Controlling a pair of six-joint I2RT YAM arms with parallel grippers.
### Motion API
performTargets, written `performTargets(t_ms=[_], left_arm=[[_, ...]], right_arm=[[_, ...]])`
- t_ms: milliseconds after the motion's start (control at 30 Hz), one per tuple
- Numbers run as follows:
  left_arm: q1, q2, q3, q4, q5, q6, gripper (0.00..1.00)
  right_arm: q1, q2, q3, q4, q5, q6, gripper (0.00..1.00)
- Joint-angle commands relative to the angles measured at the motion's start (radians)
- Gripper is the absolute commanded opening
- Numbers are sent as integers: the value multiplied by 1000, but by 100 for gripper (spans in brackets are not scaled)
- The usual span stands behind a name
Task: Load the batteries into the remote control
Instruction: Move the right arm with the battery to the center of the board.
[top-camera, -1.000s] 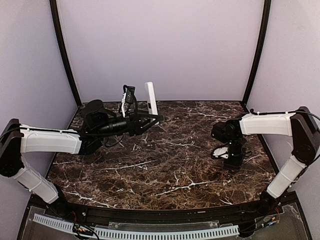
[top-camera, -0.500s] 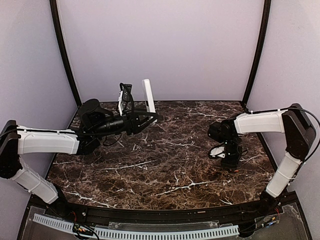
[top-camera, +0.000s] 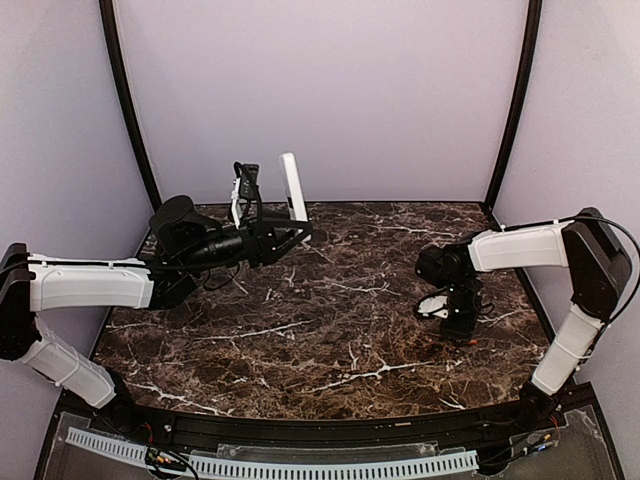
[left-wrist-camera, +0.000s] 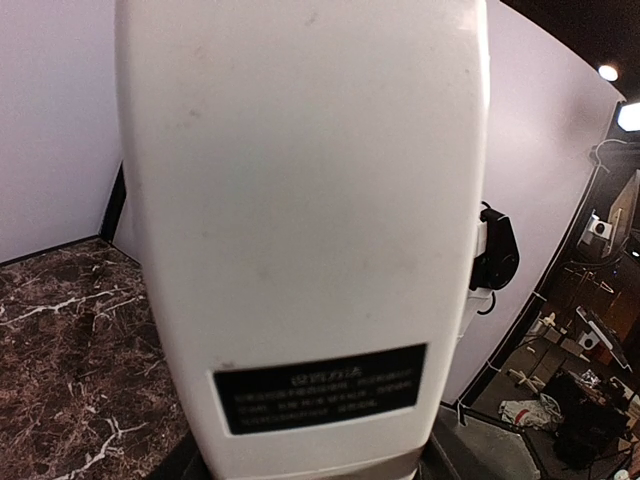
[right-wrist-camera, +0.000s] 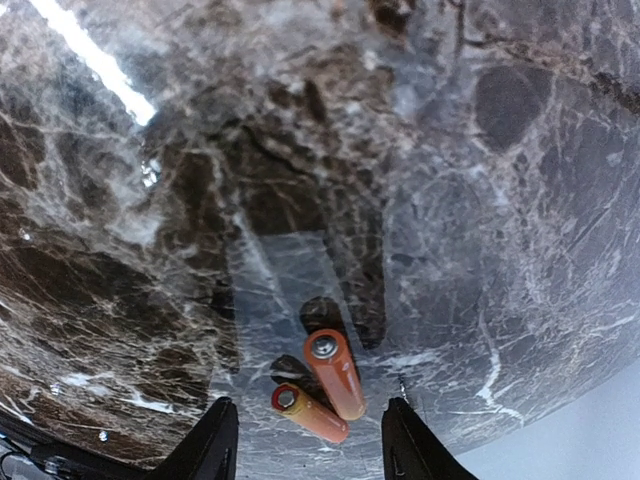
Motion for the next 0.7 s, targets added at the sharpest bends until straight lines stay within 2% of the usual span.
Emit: performTargets(t_ms=[0,267,667], left_arm=[[6,-25,-3,20,8,1,35],[6,-26,-4,19,7,2,35],[8,-25,4,3,5,5,35]], right_arm=[[9,-7,-28,27,-15,-15,48],[7,-31,-61,51,-12,-20,43],[-3,22,-39,70,-33,-21,33]])
